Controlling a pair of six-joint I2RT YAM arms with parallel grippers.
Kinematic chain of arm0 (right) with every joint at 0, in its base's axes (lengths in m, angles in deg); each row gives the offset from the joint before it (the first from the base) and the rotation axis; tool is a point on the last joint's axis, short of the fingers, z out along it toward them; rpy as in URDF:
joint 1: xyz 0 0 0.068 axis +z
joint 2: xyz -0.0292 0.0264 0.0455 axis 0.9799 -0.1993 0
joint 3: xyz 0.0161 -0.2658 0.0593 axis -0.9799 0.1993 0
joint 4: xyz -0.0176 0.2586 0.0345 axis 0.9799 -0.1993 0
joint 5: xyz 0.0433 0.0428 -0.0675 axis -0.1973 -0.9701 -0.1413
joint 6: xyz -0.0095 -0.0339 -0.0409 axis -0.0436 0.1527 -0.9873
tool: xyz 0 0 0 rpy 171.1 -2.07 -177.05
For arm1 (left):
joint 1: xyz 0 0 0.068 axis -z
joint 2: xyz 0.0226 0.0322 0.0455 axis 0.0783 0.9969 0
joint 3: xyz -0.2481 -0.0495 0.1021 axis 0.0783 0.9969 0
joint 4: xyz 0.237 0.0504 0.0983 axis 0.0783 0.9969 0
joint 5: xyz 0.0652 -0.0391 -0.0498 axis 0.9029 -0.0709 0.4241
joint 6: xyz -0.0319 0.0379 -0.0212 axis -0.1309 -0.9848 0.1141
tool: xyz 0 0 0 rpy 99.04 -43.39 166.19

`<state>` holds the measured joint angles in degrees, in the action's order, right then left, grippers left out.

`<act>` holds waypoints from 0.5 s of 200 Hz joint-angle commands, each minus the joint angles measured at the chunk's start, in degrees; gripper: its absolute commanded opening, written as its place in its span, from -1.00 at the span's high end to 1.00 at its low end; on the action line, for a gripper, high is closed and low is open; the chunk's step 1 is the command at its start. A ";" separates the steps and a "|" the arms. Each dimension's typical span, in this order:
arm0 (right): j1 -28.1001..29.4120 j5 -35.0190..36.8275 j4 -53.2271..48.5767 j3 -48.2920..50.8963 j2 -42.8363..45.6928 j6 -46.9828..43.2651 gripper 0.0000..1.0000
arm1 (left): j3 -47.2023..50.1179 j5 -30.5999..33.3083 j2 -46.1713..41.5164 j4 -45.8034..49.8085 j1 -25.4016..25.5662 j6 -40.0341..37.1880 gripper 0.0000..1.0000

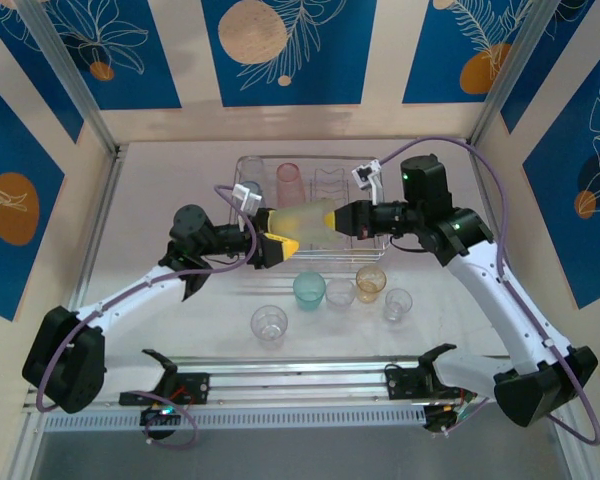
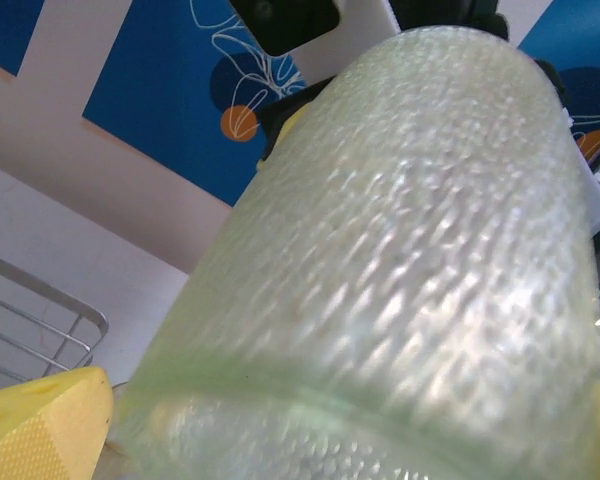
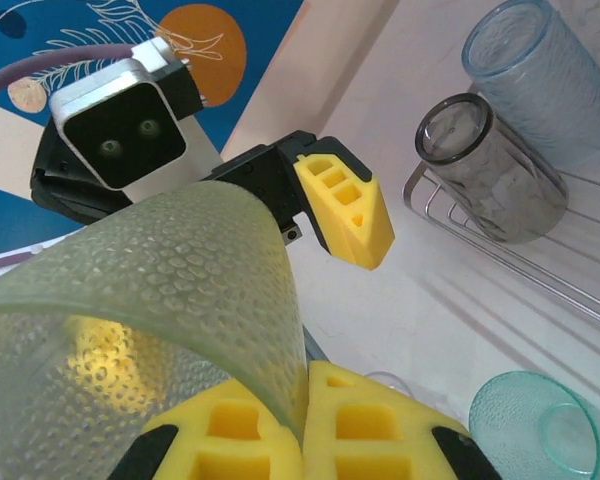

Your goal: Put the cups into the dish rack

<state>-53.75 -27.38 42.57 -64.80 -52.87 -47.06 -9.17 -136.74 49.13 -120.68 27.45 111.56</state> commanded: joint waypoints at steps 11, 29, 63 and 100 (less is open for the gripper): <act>1.45 -2.16 -0.13 -0.96 -1.77 -1.35 1.00 | -2.40 0.35 0.49 -5.79 0.72 1.84 -0.99; 1.96 -1.50 0.01 -1.16 -2.64 -1.22 1.00 | -2.47 0.71 0.61 -5.75 0.71 1.84 -0.96; 2.23 -1.40 1.86 -1.07 -3.28 -0.26 1.00 | -2.84 0.89 1.16 -4.26 0.70 1.15 -0.76; 2.33 -1.21 3.65 -1.23 -3.59 0.89 1.00 | -3.19 1.48 1.38 -2.54 0.84 0.52 -0.55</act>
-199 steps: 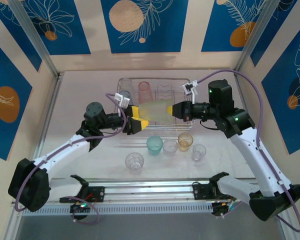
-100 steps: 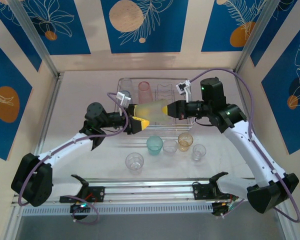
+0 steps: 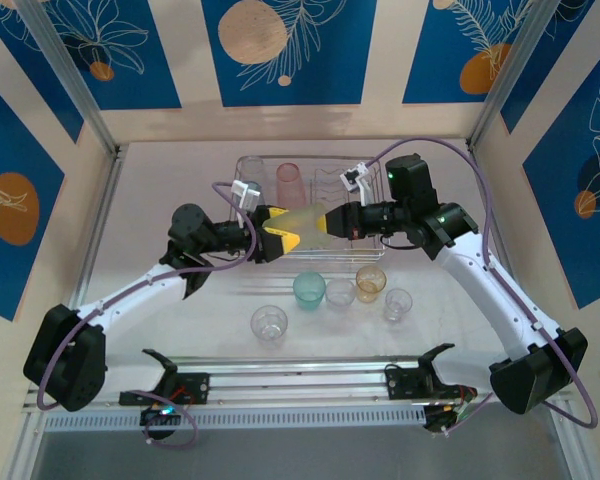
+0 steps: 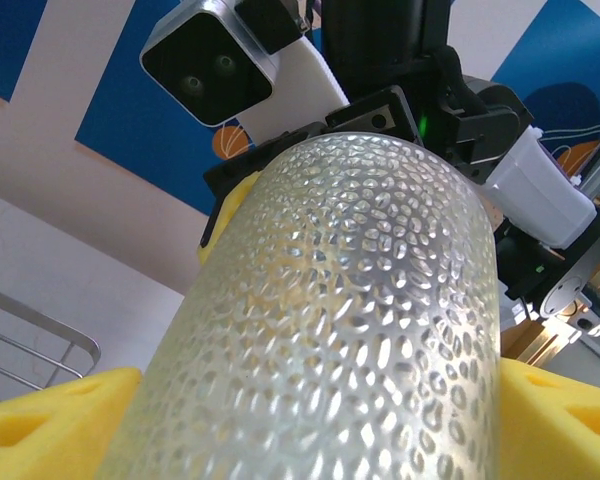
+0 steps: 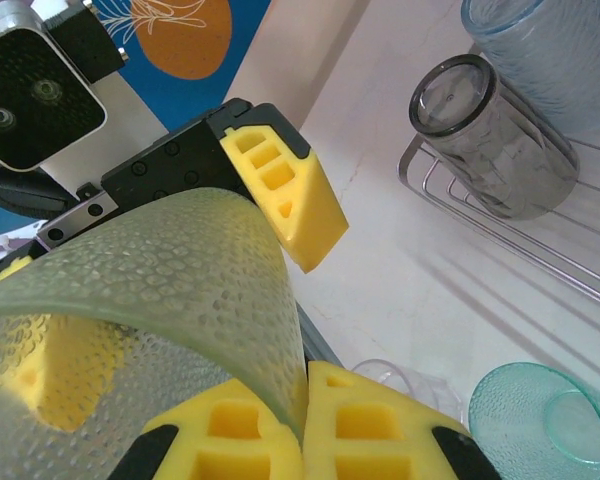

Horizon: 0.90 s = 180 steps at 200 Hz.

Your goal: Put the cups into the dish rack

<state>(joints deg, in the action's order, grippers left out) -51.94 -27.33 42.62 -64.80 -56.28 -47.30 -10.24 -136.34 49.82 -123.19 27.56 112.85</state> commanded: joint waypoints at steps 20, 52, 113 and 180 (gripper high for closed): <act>0.50 -1.03 4.13 -1.42 -0.51 1.42 1.00 | -2.27 1.67 0.39 0.98 0.72 -1.10 -0.45; 0.77 -0.43 4.61 -1.67 -1.08 1.71 1.00 | -2.74 2.94 -0.17 4.70 0.82 -2.50 -0.32; -0.01 -0.97 7.30 -0.46 0.56 2.84 1.00 | -1.56 4.87 -1.52 6.37 0.74 -4.32 -0.72; -2.02 -2.80 7.79 1.47 3.07 3.37 1.00 | -0.28 3.60 1.02 -1.73 0.70 -0.09 -0.91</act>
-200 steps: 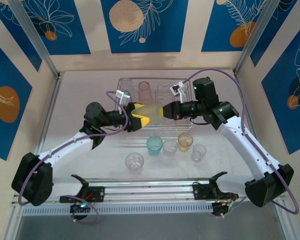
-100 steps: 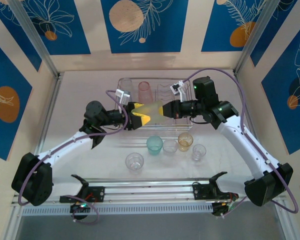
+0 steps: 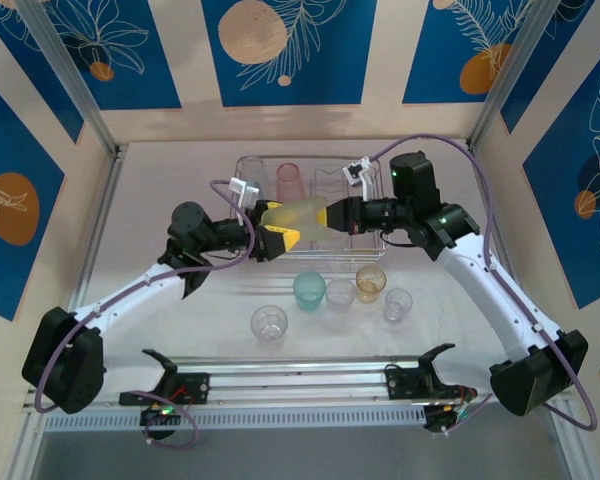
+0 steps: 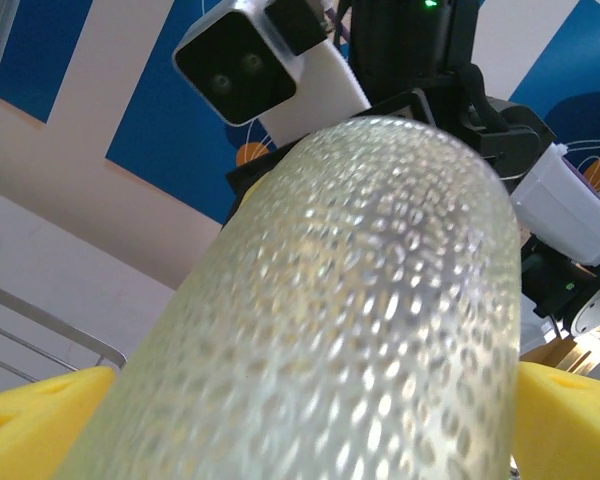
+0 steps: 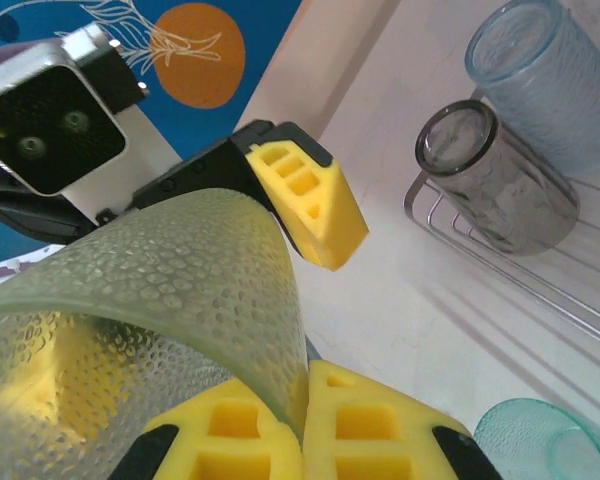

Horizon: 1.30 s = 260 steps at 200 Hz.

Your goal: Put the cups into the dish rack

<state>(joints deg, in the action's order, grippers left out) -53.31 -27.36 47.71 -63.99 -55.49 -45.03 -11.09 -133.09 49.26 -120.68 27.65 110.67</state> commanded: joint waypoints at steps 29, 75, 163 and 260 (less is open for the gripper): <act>-1.17 -3.65 2.83 1.63 2.90 1.27 1.00 | 0.97 -0.44 3.39 -11.58 0.55 6.26 -0.91; -1.20 -5.89 1.95 1.63 1.37 0.93 1.00 | -0.10 -1.27 5.32 -16.98 0.47 10.26 -0.80; -0.49 -5.33 -0.60 0.32 -1.46 -0.55 1.00 | -1.31 0.31 2.84 -5.10 0.54 4.52 -0.47; -1.40 8.11 -7.00 -1.97 0.87 -1.55 0.23 | -16.40 14.58 -2.11 54.61 0.55 -21.92 0.32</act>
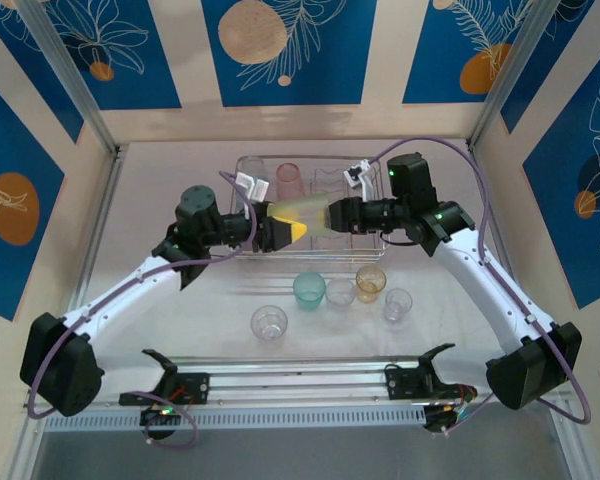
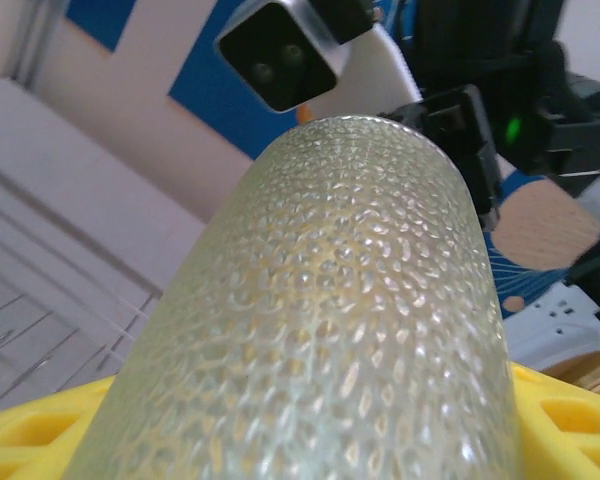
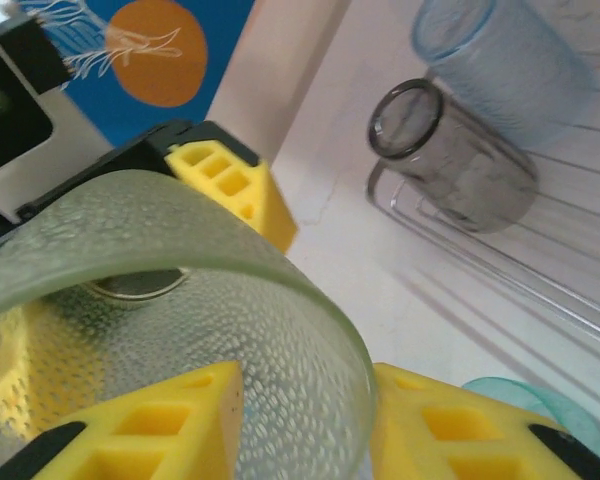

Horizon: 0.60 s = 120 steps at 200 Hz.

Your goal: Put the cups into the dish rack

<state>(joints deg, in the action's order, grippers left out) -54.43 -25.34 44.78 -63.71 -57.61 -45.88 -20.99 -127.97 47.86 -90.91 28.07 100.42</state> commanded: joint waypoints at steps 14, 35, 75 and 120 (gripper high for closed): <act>-1.31 13.31 -6.49 -2.18 4.61 0.10 0.22 | -11.59 15.09 0.85 35.86 0.14 -15.93 0.46; -4.84 22.76 -9.24 -0.05 8.10 2.80 0.22 | -22.24 26.00 6.41 53.72 0.19 -21.29 0.68; -14.85 22.12 -9.30 7.59 14.63 7.16 0.22 | -43.33 43.06 21.20 75.45 1.12 -25.78 0.80; -17.36 22.28 -10.83 10.75 17.30 7.27 0.22 | -59.28 55.66 35.43 84.10 6.10 -30.52 0.80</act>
<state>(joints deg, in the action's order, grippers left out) -71.21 -3.90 35.77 -53.80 -41.57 -39.61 -71.50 -83.03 77.52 -17.84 30.80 74.82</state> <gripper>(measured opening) 0.390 0.698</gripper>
